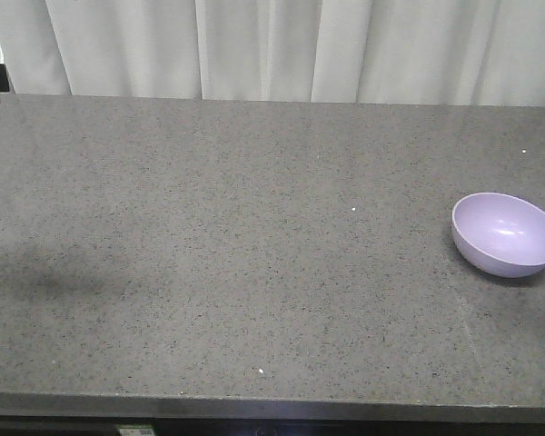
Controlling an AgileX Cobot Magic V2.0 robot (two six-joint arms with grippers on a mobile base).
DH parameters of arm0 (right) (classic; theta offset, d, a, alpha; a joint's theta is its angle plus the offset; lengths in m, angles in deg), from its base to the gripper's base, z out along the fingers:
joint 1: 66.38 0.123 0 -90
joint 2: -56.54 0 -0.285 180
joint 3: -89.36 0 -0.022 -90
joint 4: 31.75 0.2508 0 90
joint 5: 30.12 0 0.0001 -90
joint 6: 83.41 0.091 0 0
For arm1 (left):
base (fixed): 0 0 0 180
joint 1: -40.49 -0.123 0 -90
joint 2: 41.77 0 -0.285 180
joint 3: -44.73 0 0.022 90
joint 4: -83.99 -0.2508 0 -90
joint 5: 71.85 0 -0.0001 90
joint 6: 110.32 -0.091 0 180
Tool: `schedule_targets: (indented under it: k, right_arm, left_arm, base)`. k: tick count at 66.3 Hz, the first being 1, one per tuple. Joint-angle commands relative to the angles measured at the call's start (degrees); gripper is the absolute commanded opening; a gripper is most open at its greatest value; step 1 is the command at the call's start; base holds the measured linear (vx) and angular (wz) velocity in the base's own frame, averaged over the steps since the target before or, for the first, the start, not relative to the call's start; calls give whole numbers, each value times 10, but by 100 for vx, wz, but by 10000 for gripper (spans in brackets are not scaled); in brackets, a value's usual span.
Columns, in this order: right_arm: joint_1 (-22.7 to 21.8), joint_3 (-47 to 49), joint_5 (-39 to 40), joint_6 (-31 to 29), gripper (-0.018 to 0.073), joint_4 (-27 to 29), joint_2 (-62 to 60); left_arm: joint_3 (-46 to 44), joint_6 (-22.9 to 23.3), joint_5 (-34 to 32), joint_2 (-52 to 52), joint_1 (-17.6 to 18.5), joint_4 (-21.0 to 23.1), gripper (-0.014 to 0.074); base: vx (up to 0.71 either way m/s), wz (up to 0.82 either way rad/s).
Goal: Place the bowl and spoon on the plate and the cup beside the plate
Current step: 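Lower the right gripper onto the lavender bowl rim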
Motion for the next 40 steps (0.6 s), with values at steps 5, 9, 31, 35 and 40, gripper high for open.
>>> schedule_targets:
  k: [5, 9, 31, 35, 40]
  right_arm:
    - [-38, 34, 11, -3, 540, 19, 85]
    - [-58, 34, 3, -22, 540, 44, 121]
    - [-160, 34, -7, -189, 540, 286, 264]
    - [-166, 34, -13, -208, 540, 308, 282]
    - [-166, 34, -17, -239, 540, 319, 302]
  left_arm:
    - [-13, 2, -32, 15, 2, 10, -7]
    - [-13, 2, -32, 15, 2, 11, -7]
    - [-13, 2, -32, 15, 2, 11, -7]
    - [-13, 2, -32, 15, 2, 11, -7]
    - [-13, 2, -32, 15, 2, 11, -7]
  base:
    - [0, 0]
    - [0, 0]
    - [0, 0]
    - [0, 0]
    - [0, 0]
